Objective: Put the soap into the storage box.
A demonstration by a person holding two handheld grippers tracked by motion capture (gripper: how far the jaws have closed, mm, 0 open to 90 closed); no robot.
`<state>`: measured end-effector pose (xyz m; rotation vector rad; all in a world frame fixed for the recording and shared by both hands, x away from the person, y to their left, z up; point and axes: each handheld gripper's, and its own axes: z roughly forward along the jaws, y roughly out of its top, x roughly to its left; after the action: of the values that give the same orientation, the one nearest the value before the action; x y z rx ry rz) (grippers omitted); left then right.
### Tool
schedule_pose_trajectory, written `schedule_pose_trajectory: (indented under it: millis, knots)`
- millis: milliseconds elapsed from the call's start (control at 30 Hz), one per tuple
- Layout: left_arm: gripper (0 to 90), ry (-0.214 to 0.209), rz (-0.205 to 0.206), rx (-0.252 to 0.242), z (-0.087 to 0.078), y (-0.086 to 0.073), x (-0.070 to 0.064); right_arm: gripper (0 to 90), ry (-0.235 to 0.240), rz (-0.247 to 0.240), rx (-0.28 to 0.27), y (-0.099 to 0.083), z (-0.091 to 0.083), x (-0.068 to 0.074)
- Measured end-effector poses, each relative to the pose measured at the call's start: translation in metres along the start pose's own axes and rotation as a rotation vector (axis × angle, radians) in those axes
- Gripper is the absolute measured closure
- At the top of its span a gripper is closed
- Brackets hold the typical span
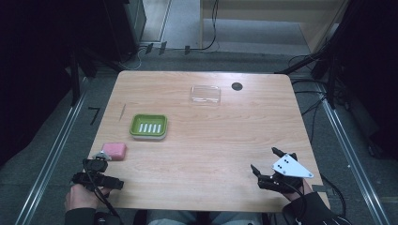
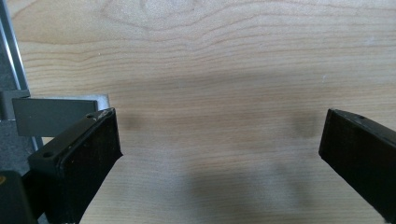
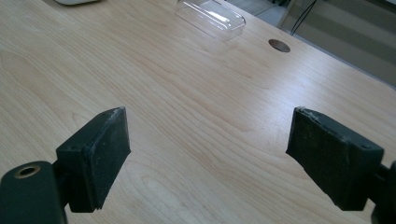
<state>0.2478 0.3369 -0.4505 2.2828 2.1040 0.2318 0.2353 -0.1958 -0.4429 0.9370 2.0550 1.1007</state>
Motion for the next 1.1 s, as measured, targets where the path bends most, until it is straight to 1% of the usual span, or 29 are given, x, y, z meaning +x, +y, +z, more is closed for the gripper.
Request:
schedule_pose_trajectory:
  millis: [100,233,300,400,533,567,667,733,833,967,1100]
  knots:
    - [0.0,0.001,0.004,-0.002,0.000,0.001,0.000,13.5,0.002,-0.006,0.006,0.000,0.000,0.000]
    - [0.0,0.003,0.015,-0.007,0.000,0.002,-0.002,13.5,0.000,-0.002,0.000,0.000,0.000,-0.001]
    - [0.0,-0.004,0.022,-0.010,0.001,0.003,-0.002,13.5,0.000,0.001,0.001,0.000,0.000,0.000]
    - [0.0,-0.005,0.025,-0.012,0.000,0.003,-0.003,13.5,0.008,-0.009,0.002,0.001,0.001,0.000]
    - [0.0,-0.008,0.027,-0.014,0.000,0.006,-0.005,13.5,0.004,-0.004,0.002,-0.001,0.001,-0.001]
    - [0.0,-0.010,0.026,-0.019,0.000,0.007,-0.006,13.5,0.003,-0.002,0.004,-0.001,0.001,-0.001]
    - [0.0,-0.006,0.043,-0.033,-0.002,0.009,-0.008,13.5,-0.001,0.001,0.002,-0.001,0.000,-0.001]
    - [0.0,-0.004,0.047,-0.053,-0.003,0.009,-0.009,13.5,0.001,0.002,0.004,-0.001,0.000,-0.001]
    - [0.0,-0.008,0.051,-0.058,-0.003,0.011,-0.008,13.5,0.002,-0.006,0.008,-0.001,-0.001,0.000]
    - [0.0,-0.013,0.042,-0.066,-0.003,0.014,-0.006,13.5,-0.004,-0.006,0.007,-0.001,-0.002,0.000]
    - [0.0,-0.022,0.002,-0.084,-0.004,0.018,0.000,13.5,-0.005,-0.004,0.008,-0.001,-0.002,0.000]
